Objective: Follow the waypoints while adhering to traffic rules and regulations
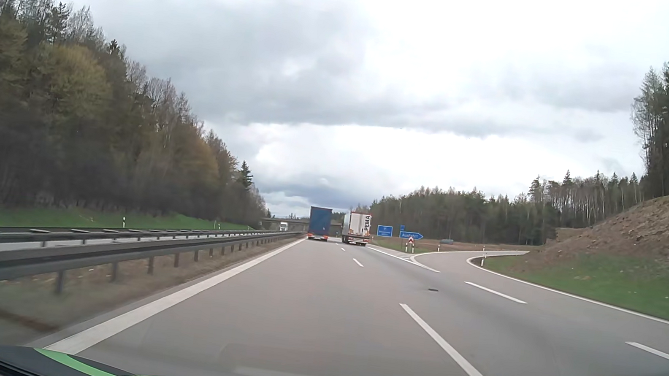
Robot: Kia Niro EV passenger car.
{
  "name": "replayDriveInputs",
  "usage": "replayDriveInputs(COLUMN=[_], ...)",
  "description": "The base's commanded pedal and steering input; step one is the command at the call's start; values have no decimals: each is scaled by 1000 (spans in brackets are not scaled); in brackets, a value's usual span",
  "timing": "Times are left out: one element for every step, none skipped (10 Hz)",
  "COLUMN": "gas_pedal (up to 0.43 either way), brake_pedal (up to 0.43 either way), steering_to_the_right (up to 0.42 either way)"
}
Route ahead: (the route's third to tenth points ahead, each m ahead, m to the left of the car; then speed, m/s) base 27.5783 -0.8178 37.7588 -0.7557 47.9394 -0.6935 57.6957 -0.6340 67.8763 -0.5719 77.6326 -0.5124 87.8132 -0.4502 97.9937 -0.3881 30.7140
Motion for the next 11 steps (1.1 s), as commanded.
replayDriveInputs(gas_pedal=[0, 0, 0, 0, 0, 0, 0, 0, 0, 0, 0], brake_pedal=[0, 0, 0, 0, 0, 0, 0, 0, 0, 0, 0], steering_to_the_right=[-4, -4, -4, -4, -4, -4, -3, -4, -3, -3, -4])
